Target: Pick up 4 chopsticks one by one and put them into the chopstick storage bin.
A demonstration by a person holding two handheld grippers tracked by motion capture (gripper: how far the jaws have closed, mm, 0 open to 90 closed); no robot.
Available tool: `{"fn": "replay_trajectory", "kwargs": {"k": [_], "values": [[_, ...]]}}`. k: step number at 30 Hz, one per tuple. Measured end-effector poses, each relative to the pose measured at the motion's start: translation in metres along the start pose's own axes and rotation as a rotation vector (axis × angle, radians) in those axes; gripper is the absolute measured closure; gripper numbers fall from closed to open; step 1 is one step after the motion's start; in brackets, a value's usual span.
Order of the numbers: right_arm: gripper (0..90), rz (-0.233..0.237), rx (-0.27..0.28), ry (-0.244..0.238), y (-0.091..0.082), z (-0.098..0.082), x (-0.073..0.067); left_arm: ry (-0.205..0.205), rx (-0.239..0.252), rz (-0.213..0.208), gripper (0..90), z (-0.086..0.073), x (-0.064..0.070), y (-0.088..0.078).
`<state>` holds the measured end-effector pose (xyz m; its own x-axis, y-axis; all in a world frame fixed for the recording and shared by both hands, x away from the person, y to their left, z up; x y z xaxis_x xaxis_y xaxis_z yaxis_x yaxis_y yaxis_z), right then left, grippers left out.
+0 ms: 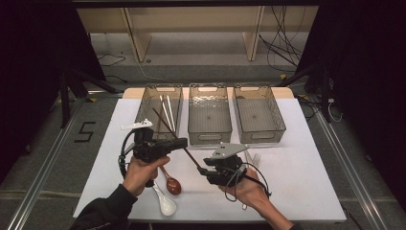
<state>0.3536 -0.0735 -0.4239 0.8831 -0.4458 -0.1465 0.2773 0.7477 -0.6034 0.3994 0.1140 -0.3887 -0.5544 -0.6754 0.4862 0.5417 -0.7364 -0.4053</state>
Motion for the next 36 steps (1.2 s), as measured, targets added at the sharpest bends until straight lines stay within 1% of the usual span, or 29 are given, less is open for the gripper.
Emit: {"fn": "replay_trajectory", "kwargs": {"k": [1,3,4,10,12,13,14,15,17,18,20,22,25,30,32,36], "values": [[58.4,-0.005,0.001,0.001,-0.001,0.000,0.000,0.001,-0.002,0.010,83.9,0.002,-0.003,-0.002],[54.9,-0.001,-0.002,0.000,-0.005,-0.001,0.001,0.029,-0.008,0.049,83.8,0.006,-0.009,-0.005],[52.9,-0.004,-0.004,0.004,-0.006,-0.001,0.001,0.034,-0.004,0.063,83.8,0.008,-0.012,-0.007],[41.0,-0.026,-0.006,0.032,-0.017,-0.006,0.007,0.021,0.011,0.110,83.8,0.024,-0.031,-0.020],[38.5,-0.030,-0.008,0.045,-0.019,-0.008,0.010,0.018,0.012,0.121,83.8,0.030,-0.037,-0.023],[37.2,-0.031,-0.006,0.051,-0.020,-0.008,0.010,0.010,0.017,0.131,83.8,0.034,-0.041,-0.025],[36.0,-0.032,-0.005,0.058,-0.022,-0.010,0.011,0.014,0.017,0.138,83.8,0.037,-0.044,-0.025],[35.2,-0.031,-0.005,0.064,-0.022,-0.011,0.012,0.018,0.015,0.146,83.8,0.040,-0.047,-0.026],[34.5,-0.025,-0.006,0.069,-0.024,-0.014,0.012,0.027,-0.006,0.166,83.8,0.048,-0.055,-0.027],[34.2,-0.024,-0.006,0.070,-0.025,-0.015,0.012,0.019,-0.016,0.175,83.7,0.051,-0.058,-0.027],[33.5,-0.023,-0.011,0.071,-0.027,-0.016,0.012,0.022,-0.021,0.198,83.7,0.058,-0.066,-0.028],[33.5,-0.024,-0.010,0.078,-0.028,-0.018,0.012,0.014,-0.023,0.223,83.7,0.066,-0.075,-0.028],[33.0,-0.027,-0.012,0.080,-0.029,-0.019,0.013,0.001,-0.025,0.248,83.6,0.077,-0.085,-0.028],[31.6,-0.026,-0.010,0.083,-0.030,-0.021,0.013,0.006,-0.035,0.277,83.6,0.095,-0.094,-0.026],[31.6,-0.023,-0.011,0.082,-0.030,-0.021,0.013,0.006,-0.037,0.295,83.6,0.103,-0.097,-0.024],[31.6,-0.017,-0.015,0.080,-0.030,-0.021,0.012,0.021,-0.050,0.342,83.6,0.114,-0.104,-0.016]]}}
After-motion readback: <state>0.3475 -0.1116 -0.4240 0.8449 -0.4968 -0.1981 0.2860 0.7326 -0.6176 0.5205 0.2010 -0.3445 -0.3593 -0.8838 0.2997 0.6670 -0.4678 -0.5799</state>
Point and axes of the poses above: each handheld gripper's, and its own axes: y roughly forward along the jaws, z roughly out of its top, x roughly to its right, the point moved 5 cm from there along y, roughly forward along the jaws, and after that the axes turned 10 degrees about z, right-handed, at the moved point
